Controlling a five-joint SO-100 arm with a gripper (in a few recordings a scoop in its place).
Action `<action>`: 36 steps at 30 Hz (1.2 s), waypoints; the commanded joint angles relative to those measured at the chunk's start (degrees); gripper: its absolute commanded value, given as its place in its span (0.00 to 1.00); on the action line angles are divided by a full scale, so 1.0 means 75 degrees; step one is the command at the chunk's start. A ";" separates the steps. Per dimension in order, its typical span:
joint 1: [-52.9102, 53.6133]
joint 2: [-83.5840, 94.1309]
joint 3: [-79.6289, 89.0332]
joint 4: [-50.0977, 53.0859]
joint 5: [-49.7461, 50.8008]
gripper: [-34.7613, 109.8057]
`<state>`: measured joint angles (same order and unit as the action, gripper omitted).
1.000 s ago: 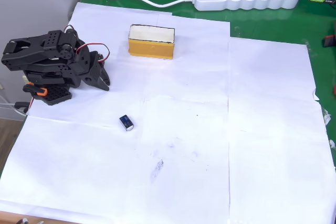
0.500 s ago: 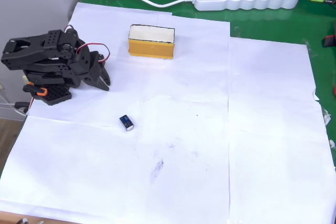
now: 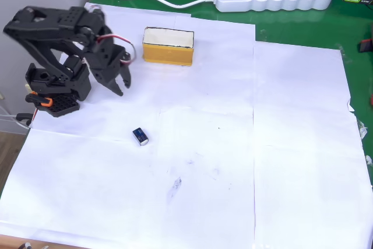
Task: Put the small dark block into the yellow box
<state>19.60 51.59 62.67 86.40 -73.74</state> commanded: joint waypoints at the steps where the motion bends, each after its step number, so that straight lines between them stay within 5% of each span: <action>1: 0.0539 0.0996 0.1230 -0.0211 -0.0234 0.36; 16: 0.2051 0.3937 0.1828 -0.2074 -0.2145 0.40; 36: 0.2074 0.4043 0.0211 -0.3504 -0.2613 0.40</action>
<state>34.63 81.74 64.07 60.56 -92.72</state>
